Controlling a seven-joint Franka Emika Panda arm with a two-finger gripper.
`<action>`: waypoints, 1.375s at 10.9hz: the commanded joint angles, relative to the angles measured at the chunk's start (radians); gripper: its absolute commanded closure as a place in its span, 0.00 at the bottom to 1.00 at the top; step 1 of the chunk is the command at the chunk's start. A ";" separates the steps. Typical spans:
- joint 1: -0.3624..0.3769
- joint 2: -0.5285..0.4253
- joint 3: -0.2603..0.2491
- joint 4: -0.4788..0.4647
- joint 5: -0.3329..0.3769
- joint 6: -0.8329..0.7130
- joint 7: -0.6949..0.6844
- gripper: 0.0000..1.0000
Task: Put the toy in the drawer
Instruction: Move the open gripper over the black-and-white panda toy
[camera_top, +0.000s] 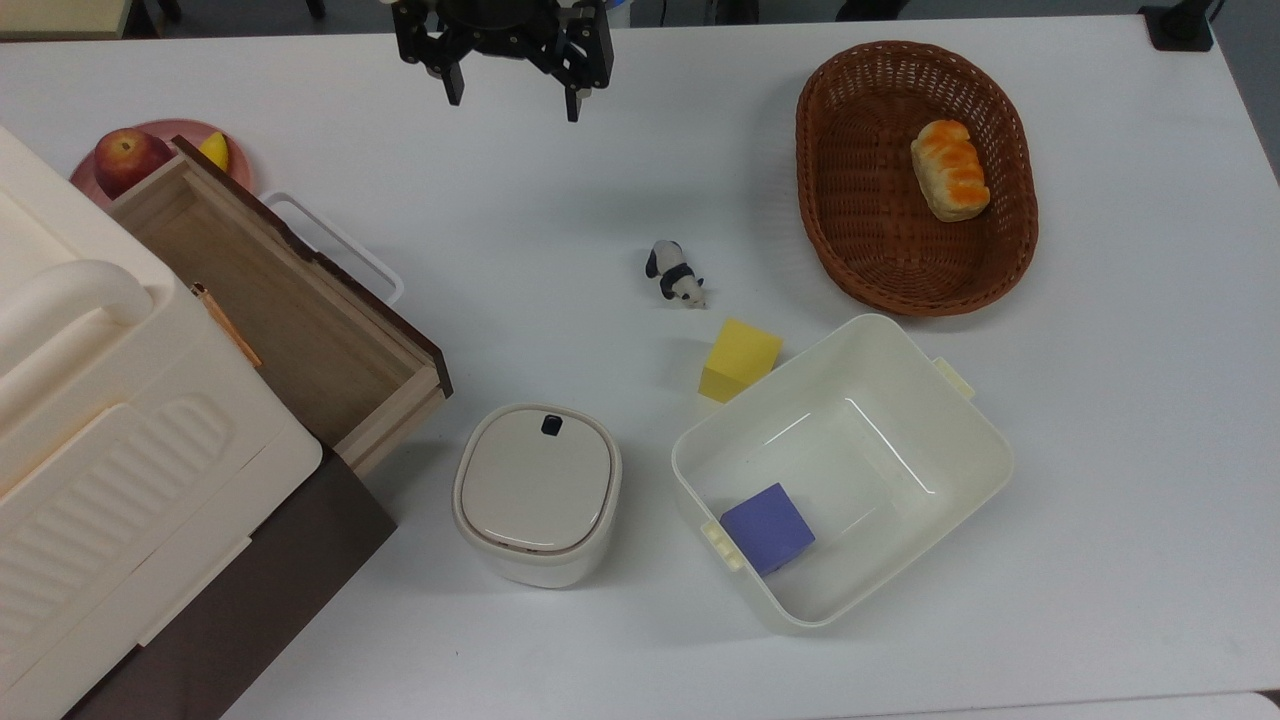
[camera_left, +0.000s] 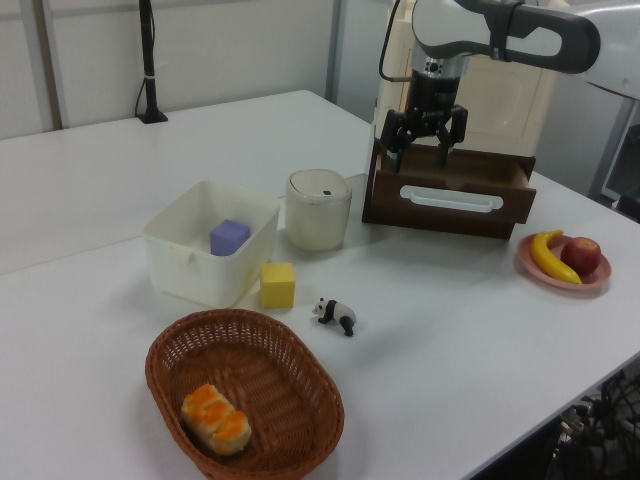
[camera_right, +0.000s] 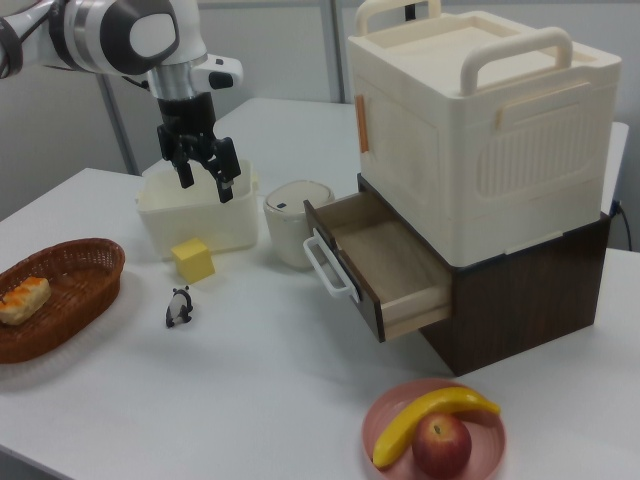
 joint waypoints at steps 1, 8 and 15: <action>0.015 -0.002 0.000 -0.038 0.021 -0.017 -0.098 0.00; 0.080 0.035 0.000 -0.143 0.021 0.011 -0.237 0.00; 0.212 0.125 -0.002 -0.359 -0.008 0.317 -0.235 0.02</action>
